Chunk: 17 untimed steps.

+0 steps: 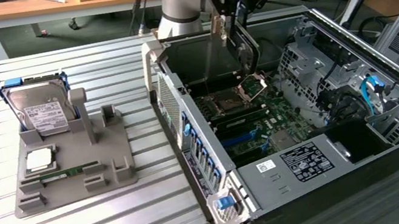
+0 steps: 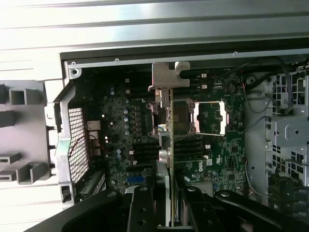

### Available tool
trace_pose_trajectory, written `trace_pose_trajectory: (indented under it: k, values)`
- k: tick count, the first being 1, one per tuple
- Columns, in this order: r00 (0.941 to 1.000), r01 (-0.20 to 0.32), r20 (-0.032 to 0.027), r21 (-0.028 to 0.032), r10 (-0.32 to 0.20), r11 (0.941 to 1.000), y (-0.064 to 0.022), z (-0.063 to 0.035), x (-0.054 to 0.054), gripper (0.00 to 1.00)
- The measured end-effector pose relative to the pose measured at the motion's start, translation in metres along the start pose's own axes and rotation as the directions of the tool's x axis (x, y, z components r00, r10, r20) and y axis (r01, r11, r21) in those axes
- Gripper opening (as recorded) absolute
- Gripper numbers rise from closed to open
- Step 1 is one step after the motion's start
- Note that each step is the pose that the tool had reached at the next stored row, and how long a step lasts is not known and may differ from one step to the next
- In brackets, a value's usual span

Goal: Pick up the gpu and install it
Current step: 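Pick up the gpu and move the gpu toward the slot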

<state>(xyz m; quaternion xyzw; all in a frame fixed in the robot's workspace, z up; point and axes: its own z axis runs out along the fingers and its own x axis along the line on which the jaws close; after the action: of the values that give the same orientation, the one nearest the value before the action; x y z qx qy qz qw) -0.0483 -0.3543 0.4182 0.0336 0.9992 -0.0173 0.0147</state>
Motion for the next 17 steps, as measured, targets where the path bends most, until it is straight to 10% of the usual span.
trace_pose_trajectory:
  k: [17]
  values:
    - [1.0, 0.0, -0.0001, 0.0013, 0.0, 1.0, 0.0013, 0.0049, -0.021, 0.27]
